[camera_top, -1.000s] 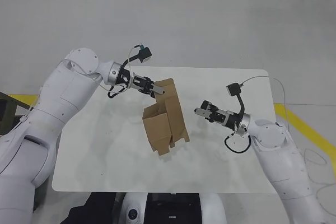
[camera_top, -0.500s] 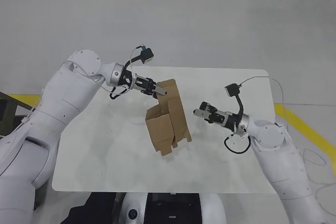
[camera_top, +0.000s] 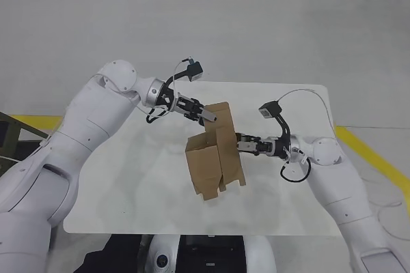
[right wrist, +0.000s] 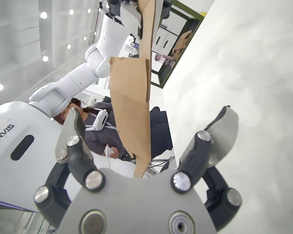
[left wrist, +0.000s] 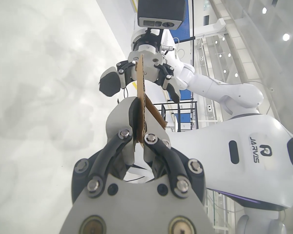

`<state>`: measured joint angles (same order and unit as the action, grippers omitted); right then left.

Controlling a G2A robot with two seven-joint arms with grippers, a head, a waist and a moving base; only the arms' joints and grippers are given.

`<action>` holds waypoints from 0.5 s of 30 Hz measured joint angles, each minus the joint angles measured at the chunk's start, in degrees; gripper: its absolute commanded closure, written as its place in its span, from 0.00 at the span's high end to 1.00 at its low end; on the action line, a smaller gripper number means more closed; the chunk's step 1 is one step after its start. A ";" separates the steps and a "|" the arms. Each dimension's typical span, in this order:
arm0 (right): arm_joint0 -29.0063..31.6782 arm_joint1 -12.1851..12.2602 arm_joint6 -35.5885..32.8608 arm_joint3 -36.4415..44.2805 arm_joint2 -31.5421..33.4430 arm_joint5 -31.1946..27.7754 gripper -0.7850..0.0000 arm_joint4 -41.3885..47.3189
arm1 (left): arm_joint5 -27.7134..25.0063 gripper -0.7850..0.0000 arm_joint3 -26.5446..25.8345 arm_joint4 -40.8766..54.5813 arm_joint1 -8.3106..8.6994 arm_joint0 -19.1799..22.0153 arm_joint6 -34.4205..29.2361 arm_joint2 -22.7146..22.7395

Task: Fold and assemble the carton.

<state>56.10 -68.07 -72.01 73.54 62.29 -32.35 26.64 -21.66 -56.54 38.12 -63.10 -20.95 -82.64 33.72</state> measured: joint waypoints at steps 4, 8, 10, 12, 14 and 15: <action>-1.58 -0.01 -0.23 -0.73 -2.08 0.31 0.93 0.74 | 0.66 0.00 0.64 1.20 -1.01 0.55 -0.66 -1.07; -2.53 0.24 -0.48 -1.02 -3.42 0.54 0.62 1.78 | 0.87 0.00 1.79 1.81 -1.81 0.91 -0.87 -1.83; -2.94 0.45 -0.78 -1.14 -3.98 0.85 0.50 2.10 | 0.94 0.00 2.38 1.90 -2.13 1.10 -0.94 -2.08; -3.29 0.67 -1.10 -1.14 -4.51 1.17 0.48 2.53 | 1.01 0.00 2.82 1.95 -2.37 1.24 -1.01 -2.22; -3.54 0.86 -1.30 -1.12 -4.93 1.38 0.47 3.00 | 1.08 0.00 3.16 1.97 -2.50 1.32 -1.09 -2.27; -3.68 0.99 -1.38 -1.14 -5.18 1.45 0.47 3.26 | 1.12 0.00 3.38 1.96 -2.57 1.38 -1.12 -2.27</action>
<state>52.42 -67.08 -73.39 72.40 57.11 -30.91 29.90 -20.54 -53.16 40.08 -65.67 -19.57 -83.76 31.45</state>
